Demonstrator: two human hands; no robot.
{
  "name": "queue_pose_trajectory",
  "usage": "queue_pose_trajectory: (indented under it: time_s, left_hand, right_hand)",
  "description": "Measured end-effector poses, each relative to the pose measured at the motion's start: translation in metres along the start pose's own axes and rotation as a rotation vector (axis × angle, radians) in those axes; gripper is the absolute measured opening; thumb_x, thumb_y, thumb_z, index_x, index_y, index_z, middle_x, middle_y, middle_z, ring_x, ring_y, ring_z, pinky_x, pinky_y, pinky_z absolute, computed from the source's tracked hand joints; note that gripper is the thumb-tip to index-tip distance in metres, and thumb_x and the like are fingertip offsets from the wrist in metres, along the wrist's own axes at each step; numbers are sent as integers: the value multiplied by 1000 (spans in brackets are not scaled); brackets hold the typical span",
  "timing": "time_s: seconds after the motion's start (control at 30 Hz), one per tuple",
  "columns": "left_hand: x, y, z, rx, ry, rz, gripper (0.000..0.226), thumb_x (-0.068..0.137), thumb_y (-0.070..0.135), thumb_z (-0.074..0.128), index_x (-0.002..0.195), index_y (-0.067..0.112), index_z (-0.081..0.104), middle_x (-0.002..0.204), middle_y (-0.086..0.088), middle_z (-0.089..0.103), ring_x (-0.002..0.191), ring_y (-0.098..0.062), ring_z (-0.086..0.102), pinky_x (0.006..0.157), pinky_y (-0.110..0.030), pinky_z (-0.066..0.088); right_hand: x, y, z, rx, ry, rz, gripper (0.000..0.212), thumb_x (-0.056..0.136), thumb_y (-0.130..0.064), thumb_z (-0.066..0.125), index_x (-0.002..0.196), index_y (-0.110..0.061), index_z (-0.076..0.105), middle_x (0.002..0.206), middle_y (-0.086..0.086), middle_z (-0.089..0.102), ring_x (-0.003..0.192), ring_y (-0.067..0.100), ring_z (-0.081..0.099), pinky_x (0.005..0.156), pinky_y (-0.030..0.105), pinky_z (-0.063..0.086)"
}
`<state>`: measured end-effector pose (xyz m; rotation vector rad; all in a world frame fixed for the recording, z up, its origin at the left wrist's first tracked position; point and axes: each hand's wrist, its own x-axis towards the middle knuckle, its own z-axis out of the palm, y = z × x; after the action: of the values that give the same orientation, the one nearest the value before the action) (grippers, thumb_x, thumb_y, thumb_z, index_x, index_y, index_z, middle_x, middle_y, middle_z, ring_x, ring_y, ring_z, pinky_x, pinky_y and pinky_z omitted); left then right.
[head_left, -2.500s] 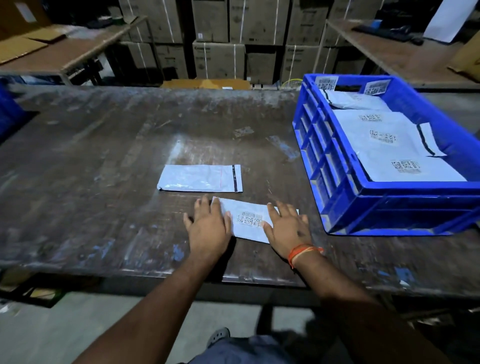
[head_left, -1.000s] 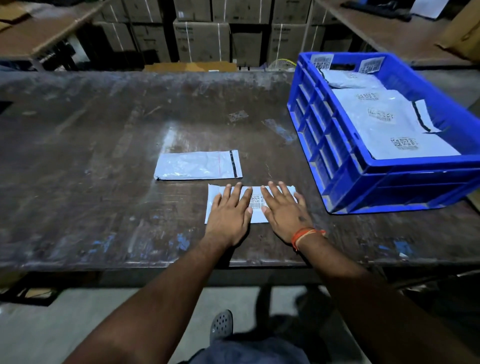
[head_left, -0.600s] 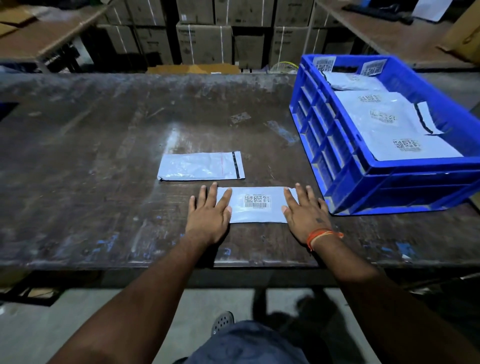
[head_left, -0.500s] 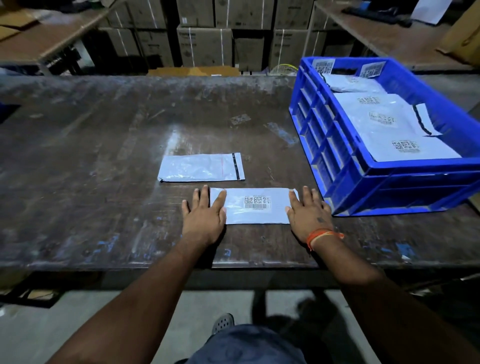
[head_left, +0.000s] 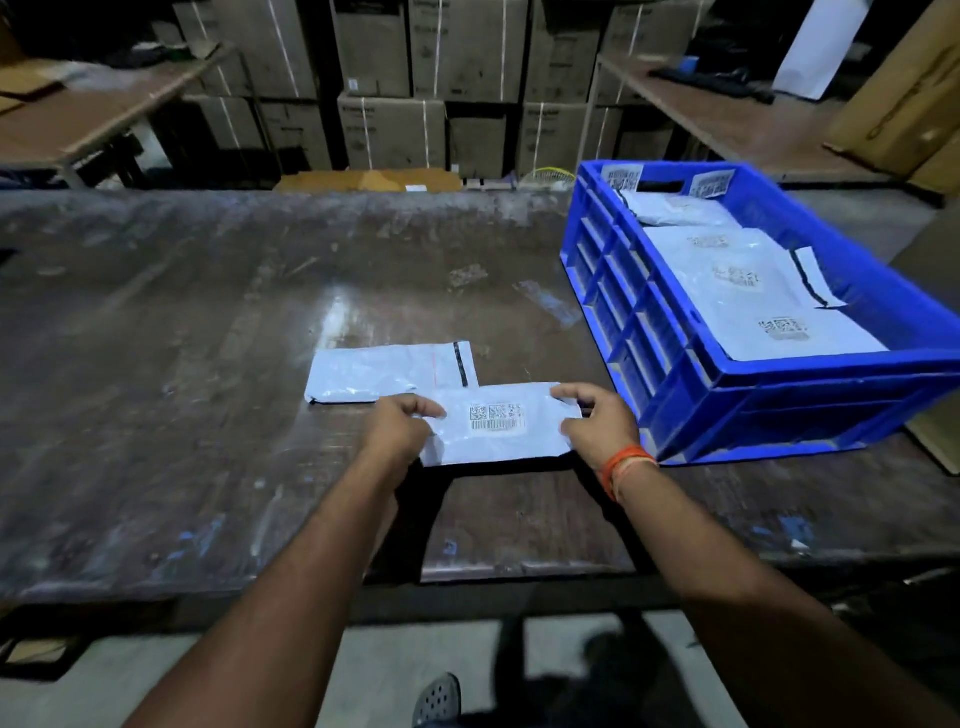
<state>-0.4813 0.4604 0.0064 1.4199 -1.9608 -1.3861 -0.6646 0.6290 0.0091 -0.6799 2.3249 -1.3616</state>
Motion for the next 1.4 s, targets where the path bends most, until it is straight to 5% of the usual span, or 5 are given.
queue_pose_trajectory:
  time_s: [0.23, 0.73, 1.07, 1.23, 1.4]
  left_hand:
    - [7, 103, -50, -283, 73, 161, 13, 80, 7, 69, 89, 13, 75, 58, -6, 59, 40, -13, 42, 45, -15, 30]
    - [-44, 272, 159, -45, -90, 446, 17, 77, 15, 73, 92, 23, 77, 95, 1, 75, 90, -18, 71, 88, -31, 58]
    - [-69, 292, 230, 981, -79, 571, 32, 85, 30, 66, 116, 24, 71, 125, -10, 57, 114, -33, 57, 94, -41, 54]
    - [-64, 281, 221, 757, 12, 662, 39, 89, 40, 70, 126, 28, 69, 157, -9, 26, 139, -32, 34, 111, -42, 42]
    - [-48, 251, 180, 478, 250, 697, 32, 91, 39, 66, 121, 28, 70, 147, -7, 43, 134, -26, 45, 108, -39, 43]
  right_hand:
    - [22, -111, -53, 449, -106, -70, 21, 84, 9, 64, 87, -9, 74, 77, 13, 67, 71, 22, 57, 69, 30, 46]
    - [117, -36, -322, 38, 161, -45, 21, 83, 16, 56, 98, 9, 70, 40, -5, 53, 31, 5, 40, 39, 14, 35]
    - [132, 9, -351, -705, 56, 46, 27, 68, 4, 69, 69, -23, 72, 86, 3, 73, 83, 22, 67, 80, 23, 51]
    - [123, -9, -334, -874, 231, -112, 19, 80, -19, 66, 96, -22, 76, 106, 12, 71, 96, 35, 67, 87, 38, 57]
    - [87, -69, -286, -667, 189, -412, 15, 84, -25, 65, 95, -27, 76, 96, 7, 74, 96, 30, 66, 81, 32, 49]
